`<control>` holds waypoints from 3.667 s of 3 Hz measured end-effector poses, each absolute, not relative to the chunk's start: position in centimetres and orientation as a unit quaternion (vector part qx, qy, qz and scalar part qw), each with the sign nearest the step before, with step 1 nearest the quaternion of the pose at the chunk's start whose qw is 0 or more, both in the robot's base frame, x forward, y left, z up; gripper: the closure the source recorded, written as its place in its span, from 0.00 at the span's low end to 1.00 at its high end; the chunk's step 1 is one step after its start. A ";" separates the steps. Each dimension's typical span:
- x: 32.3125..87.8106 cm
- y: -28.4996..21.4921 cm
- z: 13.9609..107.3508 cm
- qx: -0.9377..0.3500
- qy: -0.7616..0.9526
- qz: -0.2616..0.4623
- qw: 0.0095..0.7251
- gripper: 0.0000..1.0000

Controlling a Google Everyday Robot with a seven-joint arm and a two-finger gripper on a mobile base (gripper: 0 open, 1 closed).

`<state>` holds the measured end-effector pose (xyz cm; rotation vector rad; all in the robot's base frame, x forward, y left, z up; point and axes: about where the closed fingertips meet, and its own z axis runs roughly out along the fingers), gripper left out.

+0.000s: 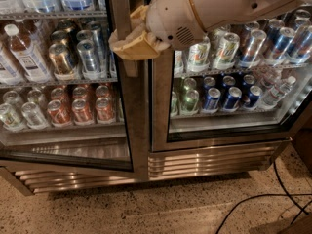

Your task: Open left fridge door

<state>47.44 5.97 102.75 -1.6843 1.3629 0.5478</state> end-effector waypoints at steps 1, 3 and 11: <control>47.4 5.5 102.9 -0.675 0.554 0.215 0.439 0.35; 41.6 -5.5 106.8 -0.617 0.630 0.133 0.453 0.00; 43.9 4.5 94.5 -0.688 0.592 0.087 0.411 0.00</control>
Offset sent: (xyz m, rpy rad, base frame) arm -0.0560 -0.1562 0.0494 -0.0685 -0.0449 -0.3272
